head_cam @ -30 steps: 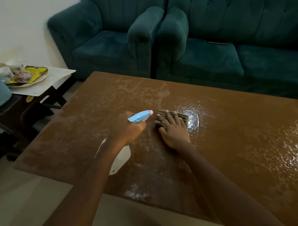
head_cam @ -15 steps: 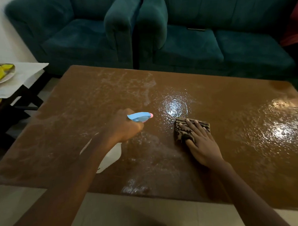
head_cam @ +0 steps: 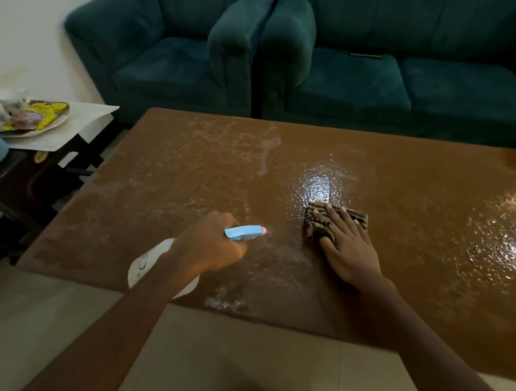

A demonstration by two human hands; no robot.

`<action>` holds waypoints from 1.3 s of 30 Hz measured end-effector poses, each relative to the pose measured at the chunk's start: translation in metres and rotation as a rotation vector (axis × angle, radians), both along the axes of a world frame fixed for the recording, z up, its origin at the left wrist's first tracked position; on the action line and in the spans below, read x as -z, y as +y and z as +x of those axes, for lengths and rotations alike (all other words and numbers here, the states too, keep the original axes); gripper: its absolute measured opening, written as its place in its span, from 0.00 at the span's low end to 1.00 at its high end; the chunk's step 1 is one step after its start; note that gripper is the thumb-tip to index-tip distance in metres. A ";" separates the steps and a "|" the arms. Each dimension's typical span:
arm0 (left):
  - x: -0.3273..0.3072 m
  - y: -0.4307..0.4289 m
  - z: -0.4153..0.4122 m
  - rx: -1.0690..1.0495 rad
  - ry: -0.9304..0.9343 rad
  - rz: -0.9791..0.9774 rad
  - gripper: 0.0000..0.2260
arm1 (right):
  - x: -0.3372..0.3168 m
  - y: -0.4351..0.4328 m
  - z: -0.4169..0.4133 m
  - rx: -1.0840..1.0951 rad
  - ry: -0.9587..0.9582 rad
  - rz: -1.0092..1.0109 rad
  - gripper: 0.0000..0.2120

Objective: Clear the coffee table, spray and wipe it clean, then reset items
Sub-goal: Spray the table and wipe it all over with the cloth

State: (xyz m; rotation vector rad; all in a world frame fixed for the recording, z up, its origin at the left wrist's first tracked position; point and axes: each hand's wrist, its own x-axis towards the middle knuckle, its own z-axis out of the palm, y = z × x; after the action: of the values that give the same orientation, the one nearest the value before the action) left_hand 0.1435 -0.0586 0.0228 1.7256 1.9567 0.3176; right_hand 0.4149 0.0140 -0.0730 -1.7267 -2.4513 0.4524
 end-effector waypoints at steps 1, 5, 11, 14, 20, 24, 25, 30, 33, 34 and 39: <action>0.000 -0.006 0.000 -0.027 -0.026 0.007 0.15 | 0.000 0.001 0.000 -0.003 0.003 0.000 0.25; -0.004 -0.027 -0.003 -0.170 -0.112 0.053 0.11 | -0.003 0.001 -0.003 -0.006 0.003 -0.035 0.24; -0.011 -0.039 -0.019 -0.324 -0.242 0.111 0.11 | -0.002 0.014 -0.073 -0.025 -0.017 -0.017 0.26; -0.017 -0.041 -0.021 -0.351 -0.243 0.148 0.06 | -0.001 -0.005 -0.114 -0.192 -0.038 0.007 0.29; -0.023 -0.042 -0.024 -0.316 -0.277 0.119 0.05 | 0.001 -0.082 -0.077 -0.380 -0.012 0.038 0.29; -0.024 -0.044 -0.026 -0.288 -0.302 0.131 0.11 | -0.002 -0.088 -0.026 -0.203 -0.026 0.017 0.26; -0.025 -0.045 -0.026 -0.277 -0.304 0.134 0.11 | -0.005 -0.081 -0.019 -0.142 -0.026 0.013 0.25; -0.024 -0.053 -0.032 -0.265 -0.306 0.124 0.09 | 0.001 -0.031 -0.046 0.105 -0.063 0.004 0.27; -0.017 -0.056 -0.037 -0.295 -0.336 0.094 0.02 | 0.000 -0.025 -0.093 0.037 -0.064 0.007 0.27; -0.014 -0.057 -0.040 -0.316 -0.344 0.080 0.02 | -0.001 -0.030 -0.106 -0.026 -0.059 0.011 0.29; -0.002 -0.064 -0.048 -0.360 -0.359 0.047 0.06 | -0.003 -0.090 -0.097 -0.291 -0.031 0.037 0.30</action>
State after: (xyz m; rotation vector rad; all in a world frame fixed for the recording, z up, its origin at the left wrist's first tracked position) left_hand 0.0951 -0.1227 0.0253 1.2277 1.9861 0.7492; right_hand 0.3181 -0.0758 -0.0700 -1.3770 -2.7257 0.4053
